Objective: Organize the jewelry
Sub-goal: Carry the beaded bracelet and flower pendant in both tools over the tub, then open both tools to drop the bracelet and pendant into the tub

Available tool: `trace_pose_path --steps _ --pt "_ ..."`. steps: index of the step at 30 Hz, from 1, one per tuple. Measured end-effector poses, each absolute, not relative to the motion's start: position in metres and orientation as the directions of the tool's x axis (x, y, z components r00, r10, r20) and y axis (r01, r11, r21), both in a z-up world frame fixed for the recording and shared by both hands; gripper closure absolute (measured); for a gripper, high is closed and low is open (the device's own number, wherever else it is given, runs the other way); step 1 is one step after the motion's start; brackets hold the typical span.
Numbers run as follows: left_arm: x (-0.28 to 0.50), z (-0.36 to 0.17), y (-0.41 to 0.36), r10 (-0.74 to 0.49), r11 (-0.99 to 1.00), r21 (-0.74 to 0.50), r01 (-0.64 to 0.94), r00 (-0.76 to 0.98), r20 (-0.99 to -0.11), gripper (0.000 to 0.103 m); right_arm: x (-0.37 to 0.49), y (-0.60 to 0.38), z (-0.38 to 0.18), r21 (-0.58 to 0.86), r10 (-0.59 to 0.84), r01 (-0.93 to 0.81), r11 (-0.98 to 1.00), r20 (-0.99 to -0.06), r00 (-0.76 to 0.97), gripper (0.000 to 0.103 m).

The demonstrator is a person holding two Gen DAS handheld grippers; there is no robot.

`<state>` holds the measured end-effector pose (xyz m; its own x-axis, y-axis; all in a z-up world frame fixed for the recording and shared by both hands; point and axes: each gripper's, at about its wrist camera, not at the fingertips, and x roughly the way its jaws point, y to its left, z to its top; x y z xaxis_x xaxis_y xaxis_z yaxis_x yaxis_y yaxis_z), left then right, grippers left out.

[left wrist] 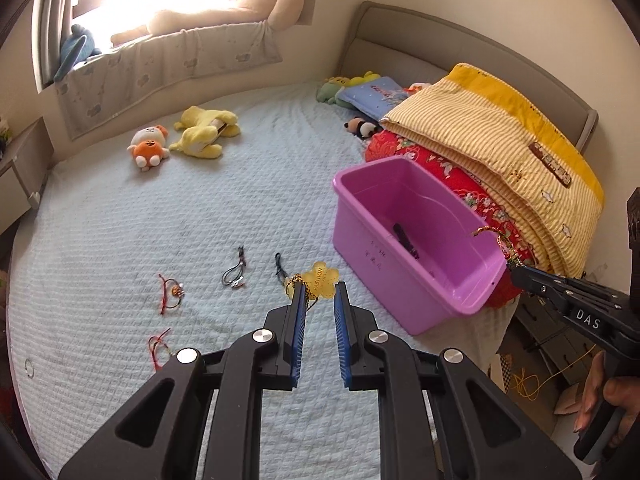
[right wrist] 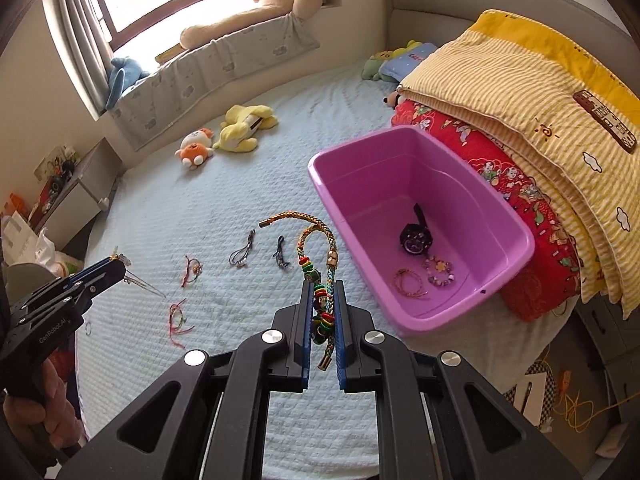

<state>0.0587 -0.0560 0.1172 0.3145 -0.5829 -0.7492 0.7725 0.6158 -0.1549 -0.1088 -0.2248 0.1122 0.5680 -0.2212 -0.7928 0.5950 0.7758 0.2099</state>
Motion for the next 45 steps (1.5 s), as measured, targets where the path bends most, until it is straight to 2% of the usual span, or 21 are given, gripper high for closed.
trace_pose_path --steps 5,10,16,24,39,40,43,44,45 --pt "0.05 0.134 -0.106 -0.611 0.609 -0.183 0.772 0.309 -0.729 0.089 -0.118 -0.266 0.123 0.209 -0.23 0.583 0.785 -0.775 0.588 0.094" --pt "0.031 0.137 -0.163 -0.605 0.637 -0.178 0.75 0.343 -0.718 0.089 -0.117 -0.316 0.119 0.213 -0.178 0.516 0.83 -0.776 0.605 0.094" --pt "0.013 0.118 -0.228 -0.536 0.715 -0.182 0.675 0.362 -0.762 0.089 -0.108 -0.384 0.104 0.246 -0.065 0.406 0.88 -0.784 0.617 0.094" --pt "0.008 0.092 -0.289 -0.453 0.781 -0.188 0.595 0.335 -0.826 0.089 -0.093 -0.441 0.06 0.265 0.054 0.323 0.909 -0.842 0.537 0.093" --pt "0.025 0.04 -0.34 -0.33 0.779 -0.114 0.616 0.249 -0.91 0.088 -0.068 -0.467 0.004 0.275 0.103 0.394 0.877 -0.909 0.405 0.093" --pt "0.026 0.038 -0.339 -0.323 0.782 -0.112 0.614 0.245 -0.914 0.088 -0.067 -0.468 0.003 0.274 0.103 0.397 0.876 -0.91 0.401 0.092" --pt "0.029 0.036 -0.339 -0.313 0.789 -0.108 0.605 0.243 -0.918 0.086 -0.063 -0.469 0.003 0.249 0.085 0.407 0.879 -0.921 0.38 0.074" --pt "0.03 0.036 -0.339 -0.306 0.792 -0.102 0.602 0.246 -0.92 0.082 -0.062 -0.47 0.005 0.241 0.075 0.408 0.881 -0.922 0.381 0.065" --pt "0.032 0.036 -0.338 -0.3 0.795 -0.097 0.599 0.248 -0.921 0.069 -0.062 -0.471 0.006 0.233 0.066 0.411 0.882 -0.922 0.382 0.061"
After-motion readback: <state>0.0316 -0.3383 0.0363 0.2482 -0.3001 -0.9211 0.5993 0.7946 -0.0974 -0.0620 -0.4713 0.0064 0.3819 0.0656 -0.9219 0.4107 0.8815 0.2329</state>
